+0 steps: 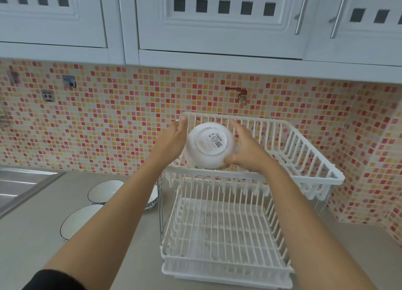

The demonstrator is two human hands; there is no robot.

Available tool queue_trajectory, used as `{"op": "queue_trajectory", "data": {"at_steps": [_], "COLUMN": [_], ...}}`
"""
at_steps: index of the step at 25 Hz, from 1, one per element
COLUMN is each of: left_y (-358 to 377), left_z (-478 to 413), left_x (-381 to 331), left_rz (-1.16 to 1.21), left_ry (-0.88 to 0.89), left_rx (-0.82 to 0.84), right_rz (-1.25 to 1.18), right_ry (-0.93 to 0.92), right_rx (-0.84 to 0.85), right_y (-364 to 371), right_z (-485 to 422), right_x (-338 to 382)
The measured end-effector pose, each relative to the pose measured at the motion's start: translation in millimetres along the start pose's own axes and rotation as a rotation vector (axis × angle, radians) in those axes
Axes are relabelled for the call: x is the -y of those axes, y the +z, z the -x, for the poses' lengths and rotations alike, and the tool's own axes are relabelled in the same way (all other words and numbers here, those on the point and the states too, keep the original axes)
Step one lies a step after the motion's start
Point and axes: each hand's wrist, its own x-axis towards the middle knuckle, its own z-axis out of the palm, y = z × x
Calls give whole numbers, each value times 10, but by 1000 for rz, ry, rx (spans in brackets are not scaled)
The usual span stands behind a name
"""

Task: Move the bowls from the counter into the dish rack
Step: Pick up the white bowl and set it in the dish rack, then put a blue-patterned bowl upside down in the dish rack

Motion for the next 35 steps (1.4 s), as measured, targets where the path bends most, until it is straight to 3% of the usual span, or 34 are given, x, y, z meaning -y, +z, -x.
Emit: {"op": "queue_trajectory", "data": {"at_steps": [7, 13, 18, 25, 30, 35], "left_y": [-686, -1452, -1656, -1264, -1050, -976], "left_z": [-85, -170, 3, 283, 374, 424], "left_x": [265, 1277, 2633, 4165, 4603, 4762], "left_rz": [-1, -184, -387, -542, -440, -363], "left_ry": [18, -127, -396, -647, -752, -772], "left_rx": [-141, -196, 7, 270, 229, 188], "right_rz": [-60, -121, -111, -132, -179, -519], "right_ry": [-216, -196, 53, 427, 650, 755], "right_rx": [-207, -49, 166, 294, 323, 301], "right_y": [533, 1744, 3161, 4659, 5217, 5428], "right_z": [-215, -756, -982, -956, -971, -932], "right_x": [800, 1471, 1189, 506, 233, 110]}}
